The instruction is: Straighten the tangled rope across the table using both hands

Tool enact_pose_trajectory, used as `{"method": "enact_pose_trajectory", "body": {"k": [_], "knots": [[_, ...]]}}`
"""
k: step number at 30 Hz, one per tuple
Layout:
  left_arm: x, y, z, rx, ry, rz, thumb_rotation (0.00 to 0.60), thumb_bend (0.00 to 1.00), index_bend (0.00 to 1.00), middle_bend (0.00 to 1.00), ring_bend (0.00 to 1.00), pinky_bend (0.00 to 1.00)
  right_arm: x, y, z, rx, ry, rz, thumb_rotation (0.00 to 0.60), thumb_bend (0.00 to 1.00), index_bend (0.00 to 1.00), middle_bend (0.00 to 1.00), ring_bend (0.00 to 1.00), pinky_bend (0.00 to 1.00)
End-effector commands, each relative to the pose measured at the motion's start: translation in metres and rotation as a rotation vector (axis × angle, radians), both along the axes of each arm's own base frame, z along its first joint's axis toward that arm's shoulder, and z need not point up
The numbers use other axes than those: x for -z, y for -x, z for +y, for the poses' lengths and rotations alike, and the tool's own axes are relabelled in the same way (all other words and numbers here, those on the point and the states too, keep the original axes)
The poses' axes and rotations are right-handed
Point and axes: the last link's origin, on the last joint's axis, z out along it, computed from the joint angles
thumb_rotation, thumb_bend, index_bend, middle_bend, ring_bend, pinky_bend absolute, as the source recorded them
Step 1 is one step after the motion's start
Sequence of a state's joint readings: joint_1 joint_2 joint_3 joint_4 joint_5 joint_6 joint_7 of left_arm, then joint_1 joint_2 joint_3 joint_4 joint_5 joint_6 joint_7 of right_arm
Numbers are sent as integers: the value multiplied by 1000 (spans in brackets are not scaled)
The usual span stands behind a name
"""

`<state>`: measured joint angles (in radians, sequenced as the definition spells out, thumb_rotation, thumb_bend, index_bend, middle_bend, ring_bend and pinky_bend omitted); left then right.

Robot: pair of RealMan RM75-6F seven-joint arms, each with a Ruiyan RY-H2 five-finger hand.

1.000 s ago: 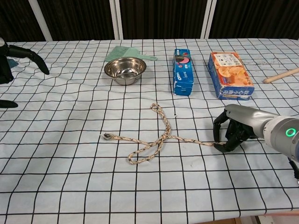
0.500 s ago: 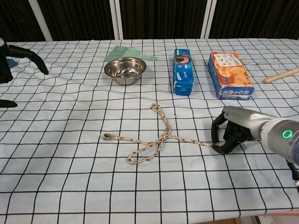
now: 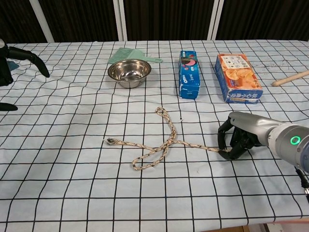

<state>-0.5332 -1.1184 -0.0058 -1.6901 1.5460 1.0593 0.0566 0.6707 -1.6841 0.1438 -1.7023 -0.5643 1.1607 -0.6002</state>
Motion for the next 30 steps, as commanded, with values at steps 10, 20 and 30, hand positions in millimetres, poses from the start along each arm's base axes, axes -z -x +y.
{"method": "enact_pose_trajectory", "body": {"k": [10, 20, 30], "knots": [[20, -25, 19, -32, 115, -27, 600, 238, 370, 1000, 1000, 968, -8, 4, -4, -6, 7, -5, 600, 406, 629, 978, 1000, 1000], [66, -62, 57, -11, 254, 99, 600, 193, 335, 1000, 1000, 968, -11, 10, -6, 23, 40, -31, 600, 406, 630, 983, 1000, 1000], [109, -86, 67, -28, 345, 120, 600, 142, 347, 1000, 1000, 968, -9, 10, -7, 13, 72, -33, 600, 406, 630, 983, 1000, 1000]]}}
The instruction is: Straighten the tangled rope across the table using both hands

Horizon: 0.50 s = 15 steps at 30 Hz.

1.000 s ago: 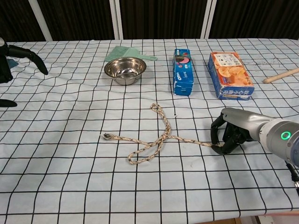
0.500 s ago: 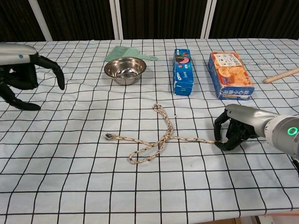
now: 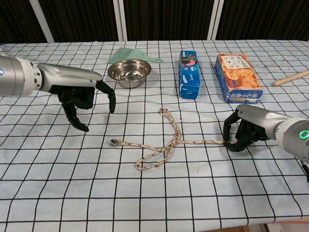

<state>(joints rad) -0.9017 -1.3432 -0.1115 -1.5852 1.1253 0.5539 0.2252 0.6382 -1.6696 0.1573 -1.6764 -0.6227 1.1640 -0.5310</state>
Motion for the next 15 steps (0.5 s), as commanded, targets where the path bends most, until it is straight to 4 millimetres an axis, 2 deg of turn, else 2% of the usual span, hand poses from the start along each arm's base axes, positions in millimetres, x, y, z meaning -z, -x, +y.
{"method": "enact_pose_trajectory", "body": {"k": [1, 15], "knots": [[13, -7, 1, -1, 25, 7, 600, 142, 351, 1000, 1000, 968, 0, 1, 0, -2, 10, 4, 600, 406, 630, 983, 1000, 1000], [39, -15, -14, 14, 13, 21, 600, 142, 412, 1000, 1000, 972, 1, 3, -1, -15, 45, 6, 600, 405, 632, 983, 1000, 1000]]}}
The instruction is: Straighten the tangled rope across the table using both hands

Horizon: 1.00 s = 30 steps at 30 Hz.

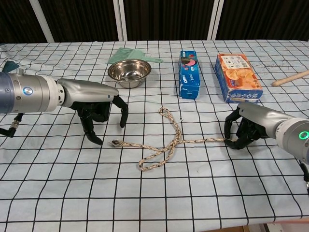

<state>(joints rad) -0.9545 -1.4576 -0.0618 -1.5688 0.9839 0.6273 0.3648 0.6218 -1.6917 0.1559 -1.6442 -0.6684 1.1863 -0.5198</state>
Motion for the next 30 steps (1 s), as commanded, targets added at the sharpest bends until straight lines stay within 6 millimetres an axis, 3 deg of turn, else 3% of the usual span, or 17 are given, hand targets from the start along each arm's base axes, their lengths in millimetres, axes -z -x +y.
{"method": "enact_pose_trajectory", "body": {"k": [1, 25, 30], "knots": [[5, -3, -3, 4, 3, 9, 600, 144, 415, 1000, 1000, 972, 0, 0, 0, -3, 9, -1, 600, 405, 632, 983, 1000, 1000], [36, -33, -2, -30, 10, -34, 600, 146, 468, 1000, 1000, 972, 3, 9, -1, 12, 19, 1, 600, 406, 641, 983, 1000, 1000], [42, -40, -1, -31, 13, -51, 600, 185, 494, 1000, 1000, 972, 5, 8, 1, 7, 16, -1, 600, 405, 641, 983, 1000, 1000]]}}
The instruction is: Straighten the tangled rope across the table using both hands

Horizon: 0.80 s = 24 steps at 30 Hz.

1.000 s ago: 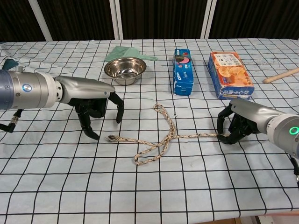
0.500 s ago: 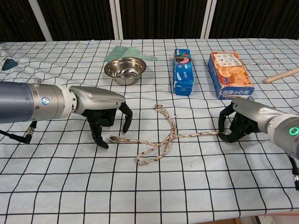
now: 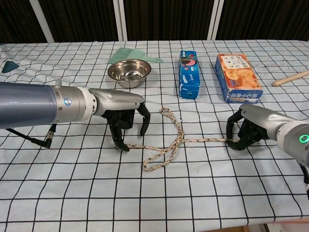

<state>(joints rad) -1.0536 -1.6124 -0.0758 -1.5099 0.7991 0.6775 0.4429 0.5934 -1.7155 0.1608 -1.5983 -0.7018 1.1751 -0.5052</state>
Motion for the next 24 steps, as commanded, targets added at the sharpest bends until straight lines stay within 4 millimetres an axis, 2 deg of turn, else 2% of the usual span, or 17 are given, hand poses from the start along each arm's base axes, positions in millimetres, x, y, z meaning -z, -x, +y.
{"method": "enact_pose_trajectory", "body": {"k": [1, 13, 24], "knots": [[2, -2, 1, 3, -2, -2, 600, 191, 499, 1000, 1000, 972, 1, 0, 0, -1, 1, -1, 600, 405, 642, 983, 1000, 1000], [5, 6, 3, -3, -9, 55, 600, 227, 511, 1000, 1000, 972, 3, -1, 0, -4, 7, 0, 600, 405, 644, 983, 1000, 1000], [7, 5, 0, -7, -3, 72, 600, 274, 538, 1000, 1000, 972, 3, -1, 0, -2, 6, 0, 600, 405, 646, 983, 1000, 1000]]}}
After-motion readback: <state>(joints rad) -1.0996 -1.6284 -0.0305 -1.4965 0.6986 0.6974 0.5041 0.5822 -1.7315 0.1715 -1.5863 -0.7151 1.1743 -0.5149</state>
